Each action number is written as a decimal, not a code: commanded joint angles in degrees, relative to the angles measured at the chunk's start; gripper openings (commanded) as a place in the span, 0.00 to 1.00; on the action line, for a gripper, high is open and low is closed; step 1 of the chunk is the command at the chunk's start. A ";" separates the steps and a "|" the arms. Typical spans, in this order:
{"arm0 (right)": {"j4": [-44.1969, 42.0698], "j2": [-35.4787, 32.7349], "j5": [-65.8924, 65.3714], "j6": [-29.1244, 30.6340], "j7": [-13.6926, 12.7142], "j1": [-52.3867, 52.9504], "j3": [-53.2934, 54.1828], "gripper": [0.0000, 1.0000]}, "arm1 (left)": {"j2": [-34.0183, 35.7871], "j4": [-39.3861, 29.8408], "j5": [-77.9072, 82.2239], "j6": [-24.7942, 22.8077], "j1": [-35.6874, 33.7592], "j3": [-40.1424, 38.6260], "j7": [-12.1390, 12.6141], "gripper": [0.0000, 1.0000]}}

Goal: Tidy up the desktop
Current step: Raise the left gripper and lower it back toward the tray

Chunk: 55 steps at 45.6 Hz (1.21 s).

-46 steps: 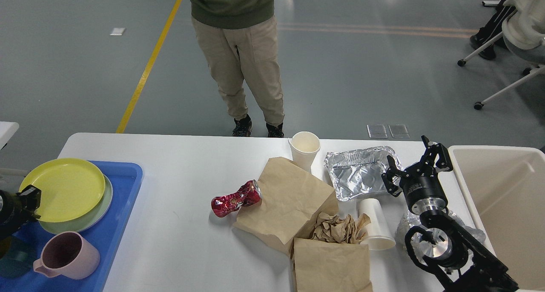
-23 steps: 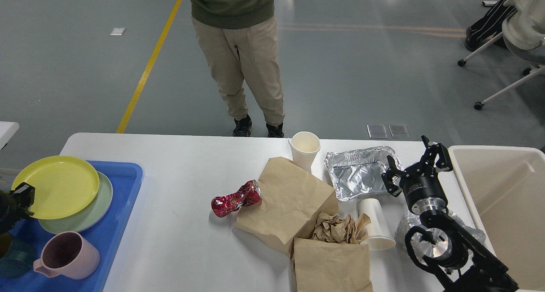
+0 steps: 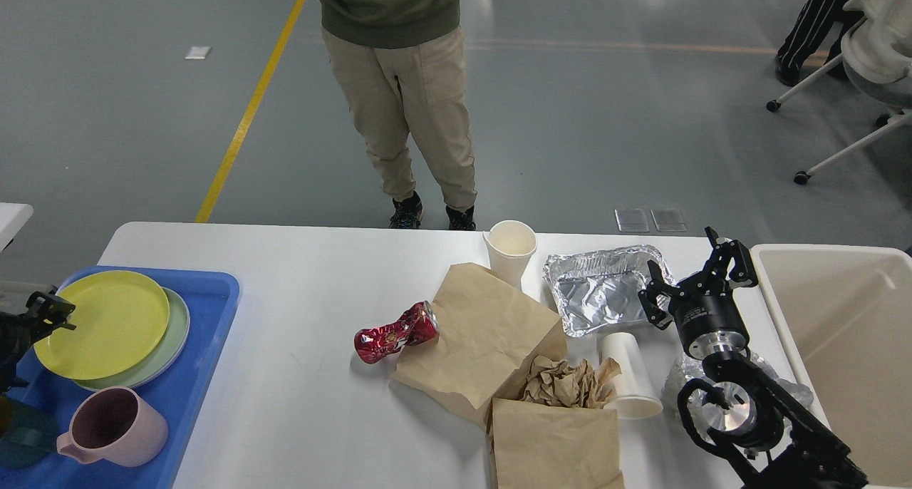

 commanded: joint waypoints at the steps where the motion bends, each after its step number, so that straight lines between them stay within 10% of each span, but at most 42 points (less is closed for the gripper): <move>1: 0.00 0.00 0.00 0.00 0.00 0.00 0.00 1.00 | 0.16 -0.01 -0.03 -0.94 -2.22 0.00 0.09 0.95; 15: -0.09 0.00 0.00 0.00 0.00 0.00 0.00 1.00 | 0.60 0.16 0.06 -0.86 -4.51 -9.47 -0.96 0.96; 34: 0.00 0.00 0.00 0.00 0.00 0.00 0.00 1.00 | -2.03 0.07 -0.03 -1.12 6.03 -71.86 -1.23 0.96; 46: 0.00 0.00 0.00 0.00 0.00 0.00 0.00 1.00 | -7.22 -8.17 0.15 -2.00 19.83 -93.42 -13.97 0.96; 55: 0.00 0.00 0.00 0.00 0.00 0.00 0.00 1.00 | -8.19 -29.97 1.11 -1.21 38.28 -110.90 -17.40 0.96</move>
